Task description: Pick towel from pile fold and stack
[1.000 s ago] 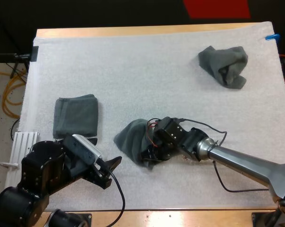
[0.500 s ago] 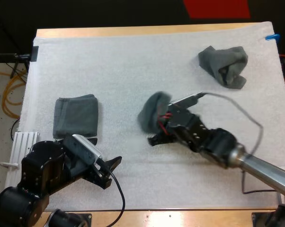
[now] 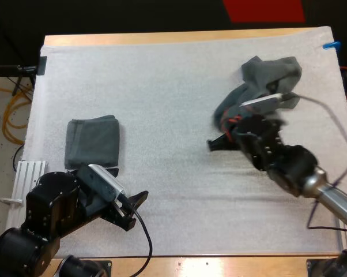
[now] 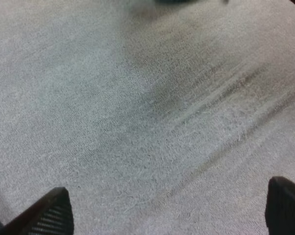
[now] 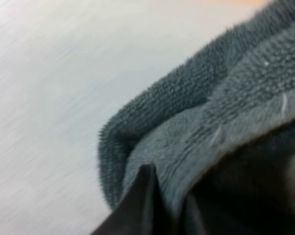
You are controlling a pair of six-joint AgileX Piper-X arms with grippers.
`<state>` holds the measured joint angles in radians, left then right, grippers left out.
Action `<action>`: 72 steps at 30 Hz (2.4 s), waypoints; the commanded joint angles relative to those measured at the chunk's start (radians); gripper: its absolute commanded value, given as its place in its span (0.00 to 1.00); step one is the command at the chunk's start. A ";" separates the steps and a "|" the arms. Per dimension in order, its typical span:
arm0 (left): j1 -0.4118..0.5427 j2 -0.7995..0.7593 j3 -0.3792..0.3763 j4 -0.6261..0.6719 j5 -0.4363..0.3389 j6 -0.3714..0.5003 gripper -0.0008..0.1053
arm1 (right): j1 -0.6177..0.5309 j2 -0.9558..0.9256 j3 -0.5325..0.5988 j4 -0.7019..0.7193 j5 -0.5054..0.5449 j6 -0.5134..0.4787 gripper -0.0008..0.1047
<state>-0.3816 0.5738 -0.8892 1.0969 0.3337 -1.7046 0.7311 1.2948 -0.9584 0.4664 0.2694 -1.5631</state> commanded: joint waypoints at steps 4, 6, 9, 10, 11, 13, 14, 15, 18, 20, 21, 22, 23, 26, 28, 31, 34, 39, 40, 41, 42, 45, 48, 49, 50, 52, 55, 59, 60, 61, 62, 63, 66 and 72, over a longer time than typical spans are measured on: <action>-0.003 -0.005 -0.001 -0.005 -0.008 0.003 0.73 | 0.047 0.072 -0.004 -0.018 -0.189 0.051 0.65; -0.003 -0.005 -0.001 -0.005 -0.008 0.003 0.73 | 0.057 0.075 -0.004 -0.015 -0.213 0.052 0.79; -0.003 -0.005 -0.001 -0.005 -0.008 0.003 0.73 | 0.063 0.072 -0.004 -0.010 -0.212 0.051 0.80; -0.003 -0.005 -0.001 -0.005 -0.008 0.003 0.73 | 0.060 0.072 -0.004 -0.001 -0.202 0.051 0.77; -0.003 -0.005 -0.001 -0.005 -0.008 0.003 0.73 | 0.057 0.072 -0.004 0.009 -0.199 0.051 0.76; -0.003 -0.005 -0.001 -0.005 -0.008 0.003 0.73 | 0.037 0.076 -0.004 0.066 -0.204 0.061 0.68; -0.003 -0.005 -0.001 -0.005 -0.008 0.003 0.73 | 0.029 0.078 -0.004 0.079 -0.204 0.061 0.67; -0.003 -0.005 -0.001 -0.005 -0.008 0.003 0.73 | 0.016 0.085 -0.004 0.108 -0.204 0.057 0.63; -0.003 -0.005 -0.001 -0.005 -0.008 0.003 0.73 | -0.031 0.113 -0.004 0.157 -0.200 0.056 0.57; -0.003 -0.005 -0.001 -0.005 -0.008 0.003 0.73 | -0.076 0.134 -0.004 0.163 -0.215 0.056 0.54; -0.003 -0.005 -0.001 -0.005 -0.008 0.003 0.73 | -0.104 0.149 -0.004 0.157 -0.254 0.056 0.53; -0.003 -0.005 -0.001 -0.005 -0.008 0.003 0.73 | -0.131 0.166 -0.004 0.145 -0.324 0.056 0.53; -0.003 -0.005 -0.001 -0.005 -0.008 0.005 0.73 | -0.140 0.175 -0.004 0.141 -0.371 0.056 0.53; -0.003 -0.005 -0.001 -0.012 -0.008 0.005 0.73 | -0.169 0.219 -0.004 0.129 -0.498 0.056 0.53; -0.003 -0.005 -0.001 -0.020 -0.008 0.005 0.73 | -0.170 0.259 -0.004 0.122 -0.498 0.056 0.53; -0.003 -0.005 -0.001 -0.021 -0.008 0.005 0.73 | -0.170 0.303 -0.004 0.085 -0.554 0.069 0.53; -0.003 -0.005 -0.001 -0.021 -0.008 0.005 0.73 | -0.170 0.337 -0.004 0.054 -0.564 0.108 0.52; -0.003 -0.005 -0.001 -0.019 -0.008 0.005 0.73 | -0.170 0.347 -0.006 0.017 -0.469 0.150 0.21; -0.003 -0.005 -0.001 -0.019 -0.008 0.005 0.73 | -0.170 0.343 -0.008 0.003 -0.469 0.150 0.10; -0.003 -0.005 -0.001 -0.019 -0.008 0.005 0.73 | -0.170 0.340 -0.009 -0.002 -0.469 0.150 0.04; -0.003 -0.005 -0.001 -0.019 -0.008 0.005 0.73 | -0.170 0.335 -0.012 -0.015 -0.465 0.147 0.01; -0.003 -0.005 -0.001 -0.019 -0.008 0.005 0.73 | -0.170 0.313 -0.030 -0.021 -0.445 0.144 0.01; -0.003 -0.005 -0.001 -0.019 -0.008 0.005 0.73 | -0.170 0.253 -0.060 -0.015 -0.372 0.101 0.01; -0.003 -0.005 -0.001 -0.019 -0.008 0.005 0.73 | -0.170 0.222 -0.075 -0.013 -0.309 0.078 0.01; -0.003 -0.005 -0.001 -0.019 -0.008 0.005 0.73 | -0.170 0.201 -0.081 -0.012 -0.272 0.066 0.01; -0.003 -0.005 -0.001 -0.019 -0.008 0.005 0.73 | -0.170 0.129 -0.113 -0.004 -0.120 0.006 0.01; -0.003 -0.005 -0.001 -0.019 -0.008 0.005 0.73 | -0.170 0.038 -0.173 0.020 0.099 -0.133 0.01; -0.003 -0.005 -0.001 -0.019 -0.008 0.005 0.73 | -0.170 -0.059 -0.248 0.025 0.289 -0.351 0.01; -0.003 -0.005 -0.001 -0.019 -0.008 0.005 0.73 | -0.170 -0.082 -0.272 0.025 0.329 -0.413 0.01; -0.003 -0.005 -0.001 -0.019 -0.008 0.005 0.73 | -0.170 -0.100 -0.292 0.025 0.353 -0.454 0.01; -0.003 -0.005 -0.001 -0.019 -0.008 0.005 0.73 | -0.170 -0.109 -0.307 0.025 0.359 -0.470 0.01; -0.003 -0.005 -0.001 -0.019 -0.008 0.005 0.73 | -0.170 -0.121 -0.320 0.025 0.358 -0.483 0.01; -0.003 -0.005 -0.001 -0.019 -0.008 0.005 0.73 | -0.167 -0.140 -0.332 0.043 0.347 -0.476 0.01; -0.003 -0.005 -0.001 -0.019 -0.008 0.005 0.73 | -0.108 -0.099 -0.241 0.203 0.123 -0.132 0.01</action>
<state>-0.3816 0.5738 -0.8892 1.0912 0.3337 -1.6979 0.6100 1.1793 -1.2157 0.6358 0.4413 -1.8071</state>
